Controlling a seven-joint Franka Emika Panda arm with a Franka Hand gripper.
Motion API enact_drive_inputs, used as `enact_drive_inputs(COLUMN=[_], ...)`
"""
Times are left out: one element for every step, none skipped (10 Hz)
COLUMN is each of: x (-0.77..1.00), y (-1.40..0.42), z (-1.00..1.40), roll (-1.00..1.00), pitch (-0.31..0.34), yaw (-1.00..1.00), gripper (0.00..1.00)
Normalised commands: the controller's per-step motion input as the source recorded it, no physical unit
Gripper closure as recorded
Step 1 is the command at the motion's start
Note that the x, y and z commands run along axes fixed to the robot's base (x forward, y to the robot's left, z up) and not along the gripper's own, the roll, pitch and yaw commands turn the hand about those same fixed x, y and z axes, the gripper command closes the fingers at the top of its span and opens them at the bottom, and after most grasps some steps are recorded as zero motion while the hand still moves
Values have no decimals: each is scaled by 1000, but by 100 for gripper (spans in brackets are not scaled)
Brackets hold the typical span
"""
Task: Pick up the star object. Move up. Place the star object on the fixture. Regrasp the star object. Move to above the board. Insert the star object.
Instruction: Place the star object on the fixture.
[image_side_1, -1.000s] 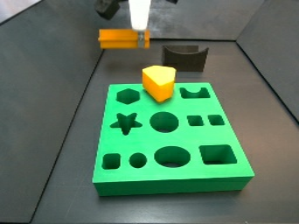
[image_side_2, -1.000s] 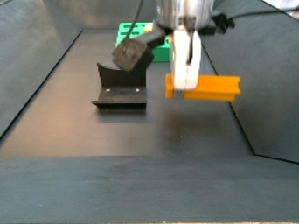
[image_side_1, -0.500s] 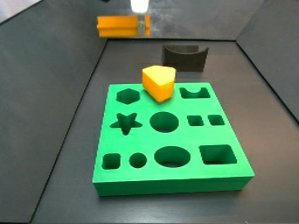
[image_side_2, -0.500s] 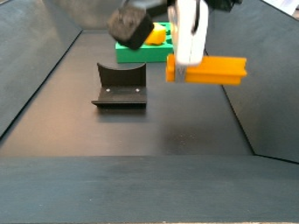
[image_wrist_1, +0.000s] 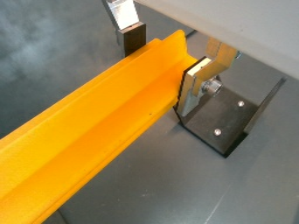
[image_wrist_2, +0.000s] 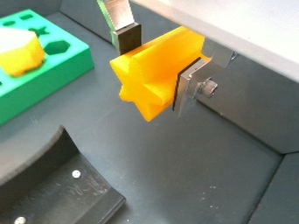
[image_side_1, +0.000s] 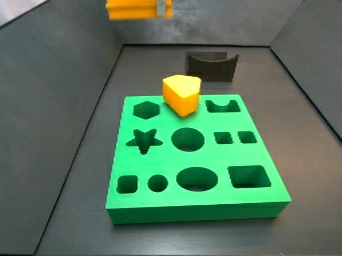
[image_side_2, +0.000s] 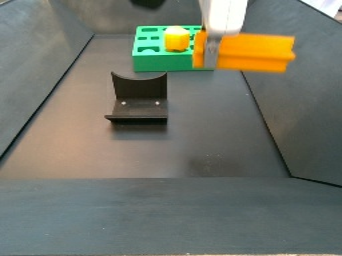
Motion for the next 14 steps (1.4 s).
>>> enact_drive_inputs(x=[1,7,1000,1000,1000,1000,1000,1000,1000,973,846,757,640,580], y=[14,14,-239,-241,-203,-167,-142,-108,-85,-59,-30,-19,-11,-10], z=[334,176,399,390,340,289,239,184,149,109,62,36,22,22], roll=[62,63,57,57,58,60,62,65,67,70,74,77,83,86], pitch=[90,102,30,32,43,49,55,64,74,83,96,106,121,128], yaw=[-11,-5,1000,1000,1000,1000,1000,1000,1000,1000,1000,1000,1000,1000], gripper=[100,100,100,100,100,100,100,100,100,100,100,100,100,100])
